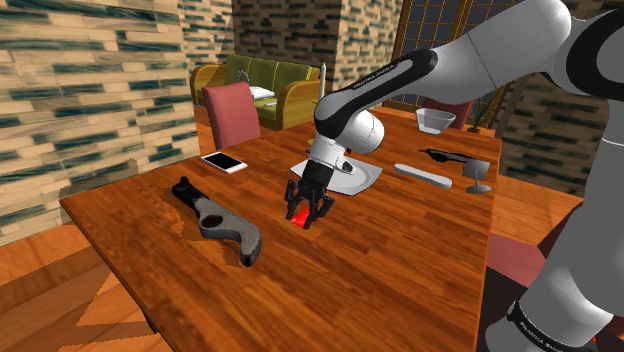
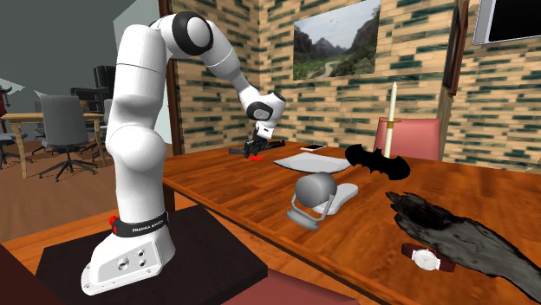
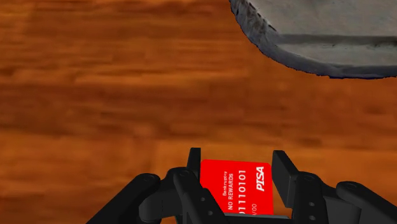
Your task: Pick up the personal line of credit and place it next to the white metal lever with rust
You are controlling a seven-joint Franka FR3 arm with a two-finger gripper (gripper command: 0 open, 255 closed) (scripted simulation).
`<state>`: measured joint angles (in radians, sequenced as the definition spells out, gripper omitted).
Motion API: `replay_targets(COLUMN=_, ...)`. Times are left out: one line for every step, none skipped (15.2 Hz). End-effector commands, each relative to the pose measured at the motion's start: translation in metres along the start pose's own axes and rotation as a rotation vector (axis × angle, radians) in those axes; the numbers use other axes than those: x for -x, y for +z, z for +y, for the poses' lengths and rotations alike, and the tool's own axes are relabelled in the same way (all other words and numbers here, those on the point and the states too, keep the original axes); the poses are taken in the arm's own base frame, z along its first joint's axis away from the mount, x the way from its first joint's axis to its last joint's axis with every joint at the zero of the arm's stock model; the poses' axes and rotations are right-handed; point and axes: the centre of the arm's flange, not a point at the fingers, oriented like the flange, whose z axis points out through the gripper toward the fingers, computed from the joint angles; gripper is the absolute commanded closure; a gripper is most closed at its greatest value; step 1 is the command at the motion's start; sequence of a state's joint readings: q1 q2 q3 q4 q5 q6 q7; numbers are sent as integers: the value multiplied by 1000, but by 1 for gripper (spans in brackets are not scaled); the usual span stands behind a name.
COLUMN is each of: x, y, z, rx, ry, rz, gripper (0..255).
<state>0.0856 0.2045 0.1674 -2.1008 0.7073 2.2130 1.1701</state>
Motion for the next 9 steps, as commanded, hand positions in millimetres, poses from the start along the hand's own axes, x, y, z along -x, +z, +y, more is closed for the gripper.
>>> replay_targets(x=0, y=0, z=0, rx=0, ry=0, rz=0, gripper=255)
replay_targets(x=0, y=0, z=0, rx=0, ry=0, rz=0, gripper=0)
replay_targets(x=0, y=0, z=0, rx=0, ry=0, rz=0, gripper=0)
replay_targets(x=0, y=0, z=0, rx=0, ry=0, rz=0, gripper=0)
replay_targets(x=0, y=0, z=0, rx=0, ry=0, rz=0, gripper=0)
replay_targets(x=0, y=0, z=0, rx=0, ry=0, rz=0, gripper=0)
replay_targets(x=0, y=0, z=0, rx=0, ry=0, rz=0, gripper=0)
replay_targets(x=0, y=-13, z=0, rx=0, ry=0, rz=0, gripper=0)
replay_targets(x=0, y=-26, z=0, rx=0, ry=0, rz=0, gripper=0)
